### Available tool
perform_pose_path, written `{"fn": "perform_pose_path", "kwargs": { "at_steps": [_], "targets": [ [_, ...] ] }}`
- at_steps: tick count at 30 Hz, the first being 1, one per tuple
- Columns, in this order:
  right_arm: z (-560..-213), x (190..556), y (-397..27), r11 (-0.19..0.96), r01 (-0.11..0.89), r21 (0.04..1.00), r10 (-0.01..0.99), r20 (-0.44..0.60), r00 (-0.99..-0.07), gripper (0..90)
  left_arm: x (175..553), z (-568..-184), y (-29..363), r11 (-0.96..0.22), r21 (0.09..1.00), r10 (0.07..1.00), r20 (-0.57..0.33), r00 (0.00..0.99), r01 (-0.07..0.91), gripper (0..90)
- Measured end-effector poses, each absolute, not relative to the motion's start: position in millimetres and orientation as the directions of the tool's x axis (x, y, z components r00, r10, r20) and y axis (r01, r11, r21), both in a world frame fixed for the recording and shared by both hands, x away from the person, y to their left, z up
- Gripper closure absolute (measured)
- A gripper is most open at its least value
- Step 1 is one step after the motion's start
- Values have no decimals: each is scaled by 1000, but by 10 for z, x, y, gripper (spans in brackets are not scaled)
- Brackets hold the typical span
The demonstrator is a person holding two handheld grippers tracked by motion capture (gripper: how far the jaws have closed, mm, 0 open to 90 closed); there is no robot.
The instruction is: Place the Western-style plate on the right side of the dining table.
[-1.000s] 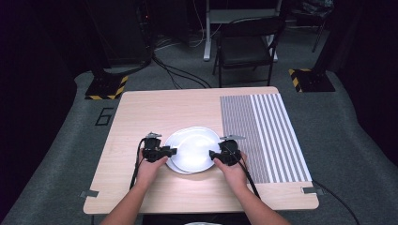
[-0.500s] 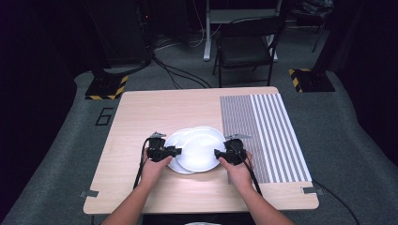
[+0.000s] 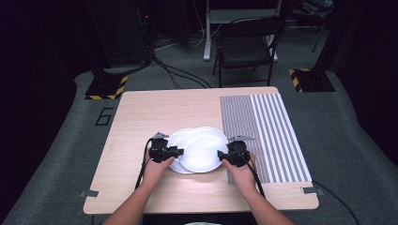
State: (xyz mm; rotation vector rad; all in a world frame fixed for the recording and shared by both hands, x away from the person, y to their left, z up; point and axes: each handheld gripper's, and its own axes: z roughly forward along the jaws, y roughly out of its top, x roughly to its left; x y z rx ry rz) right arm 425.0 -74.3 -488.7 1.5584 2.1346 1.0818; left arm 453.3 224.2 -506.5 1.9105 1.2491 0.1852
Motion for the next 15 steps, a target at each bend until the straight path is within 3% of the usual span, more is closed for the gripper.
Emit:
{"fn": "perform_pose_path", "kwargs": {
  "at_steps": [15],
  "targets": [
    [-4900,4197,-799,110,683,722,906,210,-368,514,4451,-5081,2223,-186,712,831,-253,495,677,500]
  ]
}}
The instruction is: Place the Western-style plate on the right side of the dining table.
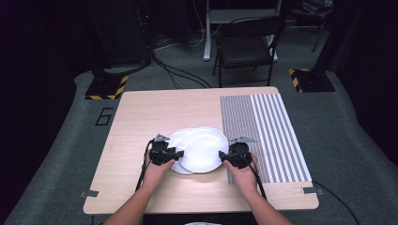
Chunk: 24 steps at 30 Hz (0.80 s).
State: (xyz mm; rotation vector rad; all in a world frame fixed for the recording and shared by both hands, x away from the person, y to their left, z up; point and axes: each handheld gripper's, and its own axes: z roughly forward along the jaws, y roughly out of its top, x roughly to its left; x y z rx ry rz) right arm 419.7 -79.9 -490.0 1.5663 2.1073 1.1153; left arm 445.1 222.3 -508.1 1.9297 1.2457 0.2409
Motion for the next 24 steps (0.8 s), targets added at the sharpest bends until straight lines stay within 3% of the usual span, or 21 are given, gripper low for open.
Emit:
{"fn": "perform_pose_path", "kwargs": {
  "at_steps": [24],
  "targets": [
    [-4899,4159,-825,65,686,725,890,269,-369,526,4440,-5091,2197,-152,709,825,-292,483,688,505]
  ]
}}
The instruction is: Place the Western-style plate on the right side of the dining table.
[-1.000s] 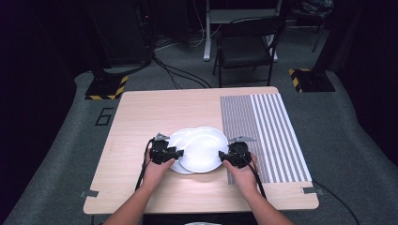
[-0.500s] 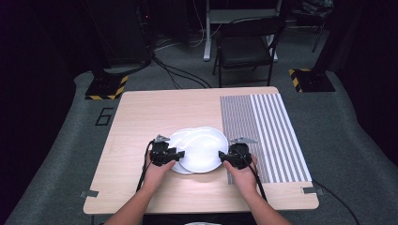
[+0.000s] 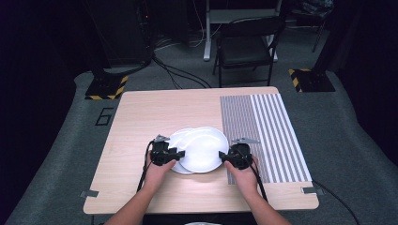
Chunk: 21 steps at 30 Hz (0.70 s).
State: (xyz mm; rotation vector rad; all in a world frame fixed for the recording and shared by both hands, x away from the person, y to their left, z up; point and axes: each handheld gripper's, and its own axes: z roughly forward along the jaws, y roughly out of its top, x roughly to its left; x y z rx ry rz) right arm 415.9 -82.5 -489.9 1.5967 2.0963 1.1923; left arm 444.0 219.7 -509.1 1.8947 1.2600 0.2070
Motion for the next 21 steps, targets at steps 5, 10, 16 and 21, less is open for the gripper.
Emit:
{"fn": "perform_pose_path", "kwargs": {
  "at_steps": [5,10,16,21],
  "targets": [
    [-4862,4155,-815,77,689,721,901,246,-358,521,4444,-5095,2167,-148,712,823,-297,485,687,508],
    [-4825,4137,-863,83,684,725,904,234,-357,521,4445,-5098,2123,-155,714,818,-295,494,683,509],
    [-4817,4109,-898,108,673,732,911,198,-362,544,4443,-5103,2086,-153,718,810,-303,503,679,510],
    [-4830,4077,-935,106,672,733,911,199,-361,556,4430,-5097,2068,-172,717,810,-287,511,676,519]
  ]
}}
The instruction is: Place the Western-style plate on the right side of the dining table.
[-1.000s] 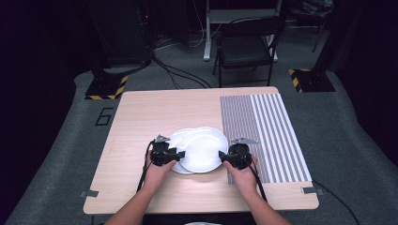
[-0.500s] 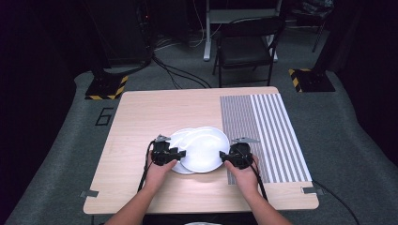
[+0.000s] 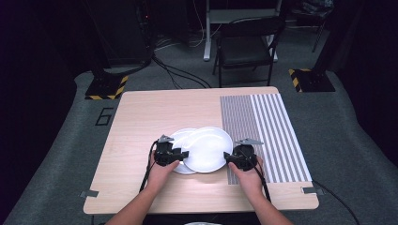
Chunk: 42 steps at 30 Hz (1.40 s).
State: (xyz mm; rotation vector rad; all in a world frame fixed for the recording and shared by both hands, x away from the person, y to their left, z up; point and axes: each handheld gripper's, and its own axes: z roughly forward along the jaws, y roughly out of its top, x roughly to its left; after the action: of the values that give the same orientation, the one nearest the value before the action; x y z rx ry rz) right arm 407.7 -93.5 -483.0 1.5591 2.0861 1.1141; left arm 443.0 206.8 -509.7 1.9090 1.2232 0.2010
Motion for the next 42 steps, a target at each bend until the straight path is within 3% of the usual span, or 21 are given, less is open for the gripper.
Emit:
{"fn": "perform_pose_path", "kwargs": {
  "at_steps": [11,25,42],
  "targets": [
    [-4905,4056,-975,57,688,723,911,245,-332,550,4406,-5088,2072,-148,723,811,-302,502,675,495],
    [-4950,4015,-926,62,685,726,918,228,-325,506,4354,-5079,1995,-148,727,812,-298,502,671,459],
    [-4980,4187,-910,38,723,689,926,248,-284,488,4355,-5035,1971,-125,727,822,-305,481,675,510]
  ]
}}
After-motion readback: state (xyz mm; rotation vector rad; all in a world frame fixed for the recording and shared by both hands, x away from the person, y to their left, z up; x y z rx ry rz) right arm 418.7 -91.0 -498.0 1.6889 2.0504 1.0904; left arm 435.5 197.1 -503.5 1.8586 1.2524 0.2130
